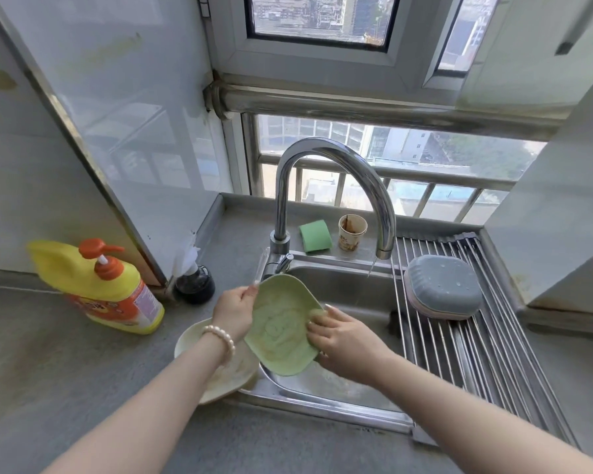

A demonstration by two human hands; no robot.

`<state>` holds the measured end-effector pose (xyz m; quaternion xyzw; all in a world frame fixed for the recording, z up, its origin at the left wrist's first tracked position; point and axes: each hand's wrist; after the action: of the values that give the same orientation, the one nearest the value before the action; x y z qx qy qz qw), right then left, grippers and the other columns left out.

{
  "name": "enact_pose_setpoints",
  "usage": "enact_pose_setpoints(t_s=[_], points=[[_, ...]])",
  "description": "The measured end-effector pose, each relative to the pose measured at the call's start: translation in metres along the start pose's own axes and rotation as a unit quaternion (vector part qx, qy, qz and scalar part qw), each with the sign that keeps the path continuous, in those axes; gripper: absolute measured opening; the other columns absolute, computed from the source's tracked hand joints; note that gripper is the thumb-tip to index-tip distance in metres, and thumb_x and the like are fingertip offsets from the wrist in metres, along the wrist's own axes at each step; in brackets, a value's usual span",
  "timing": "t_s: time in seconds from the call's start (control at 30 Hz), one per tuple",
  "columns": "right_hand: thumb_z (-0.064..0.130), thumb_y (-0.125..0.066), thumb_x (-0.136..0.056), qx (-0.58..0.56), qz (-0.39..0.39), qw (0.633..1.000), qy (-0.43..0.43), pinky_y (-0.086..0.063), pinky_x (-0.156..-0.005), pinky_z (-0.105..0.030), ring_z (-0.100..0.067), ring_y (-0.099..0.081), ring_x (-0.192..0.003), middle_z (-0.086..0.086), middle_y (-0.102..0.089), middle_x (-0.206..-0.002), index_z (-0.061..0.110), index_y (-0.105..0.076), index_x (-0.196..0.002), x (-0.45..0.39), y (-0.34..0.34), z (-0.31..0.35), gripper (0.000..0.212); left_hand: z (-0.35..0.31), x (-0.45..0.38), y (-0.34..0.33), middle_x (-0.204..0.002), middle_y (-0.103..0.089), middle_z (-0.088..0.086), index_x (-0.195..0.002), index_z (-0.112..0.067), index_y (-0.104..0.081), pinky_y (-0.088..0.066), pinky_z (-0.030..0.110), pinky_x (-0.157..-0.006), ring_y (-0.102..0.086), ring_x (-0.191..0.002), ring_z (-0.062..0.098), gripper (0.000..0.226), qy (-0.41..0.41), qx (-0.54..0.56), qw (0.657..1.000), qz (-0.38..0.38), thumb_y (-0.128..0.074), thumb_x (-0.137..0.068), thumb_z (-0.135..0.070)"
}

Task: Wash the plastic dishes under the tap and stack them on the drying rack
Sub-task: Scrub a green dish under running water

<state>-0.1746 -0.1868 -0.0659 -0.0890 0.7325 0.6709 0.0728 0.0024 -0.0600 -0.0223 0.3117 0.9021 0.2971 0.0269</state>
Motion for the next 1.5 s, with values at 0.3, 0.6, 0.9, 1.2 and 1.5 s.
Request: enact_pose_setpoints(t_s=[0.3, 0.6, 0.9, 1.2, 1.5], points=[[0.015, -0.039, -0.079, 0.085, -0.013, 0.995, 0.042, -0.051, -0.095, -0.037, -0.025, -0.070, -0.093, -0.007, -0.074, -0.089, 0.007, -0.075, -0.087, -0.021, 0.011, -0.009, 0.038, -0.006, 0.000, 0.013, -0.078, -0.064, 0.015, -0.109, 0.004, -0.064, -0.051, 0.035, -0.064, -0.060, -0.066, 0.027, 0.024, 0.213, 0.324, 0.919, 0.070, -0.060, -0.086, -0.003], [0.008, -0.074, -0.052, -0.089, -0.120, 0.984, -0.097, -0.053, -0.051, -0.024, -0.015, -0.058, -0.047, 0.004, -0.060, -0.054, 0.018, -0.061, -0.058, -0.022, 0.001, 0.059, 0.018, 0.001, 0.056, -0.032, -0.112, -0.061, 0.014, -0.120, -0.025, -0.048, -0.053, 0.055, -0.083, -0.062, -0.098, 0.035, 0.025, 0.220, 0.446, 0.860, -0.113, -0.042, -0.098, -0.015], [0.043, -0.065, -0.080, -0.022, -0.082, 0.996, 0.031, -0.046, -0.100, -0.035, -0.016, -0.068, -0.099, 0.001, -0.073, -0.102, 0.016, -0.075, -0.087, 0.004, -0.001, 0.001, 0.029, 0.005, 0.013, 0.006, -0.089, -0.069, 0.009, -0.100, -0.018, -0.065, -0.058, 0.031, -0.059, -0.064, -0.075, 0.022, 0.017, 0.117, 0.257, 0.959, 0.011, -0.047, -0.099, -0.019], [0.012, -0.048, -0.072, 0.069, -0.093, 0.990, -0.083, -0.043, -0.102, -0.041, -0.021, -0.070, -0.074, -0.007, -0.071, -0.070, 0.009, -0.072, -0.068, -0.013, 0.009, 0.022, 0.025, -0.019, 0.044, -0.010, -0.100, -0.065, 0.019, -0.116, -0.007, -0.054, -0.058, 0.041, -0.060, -0.066, -0.082, 0.035, 0.035, 0.213, 0.439, 0.868, 0.093, -0.055, -0.085, 0.009], [0.031, -0.056, -0.092, -0.199, -0.184, 0.960, -0.065, -0.045, -0.045, -0.023, -0.017, -0.059, -0.052, 0.004, -0.063, -0.060, 0.018, -0.068, -0.071, -0.005, 0.000, 0.060, 0.027, 0.001, 0.040, -0.020, -0.116, -0.059, 0.003, -0.122, -0.021, -0.052, -0.047, 0.041, -0.094, -0.058, -0.107, 0.025, 0.027, 0.072, 0.233, 0.966, -0.081, -0.037, -0.101, -0.013]])
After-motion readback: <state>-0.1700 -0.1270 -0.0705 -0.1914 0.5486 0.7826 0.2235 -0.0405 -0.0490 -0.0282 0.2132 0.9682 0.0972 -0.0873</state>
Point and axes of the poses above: each hand's wrist, its own x-axis away from the middle knuckle, its own y-axis out of the back of the hand, z = x × y
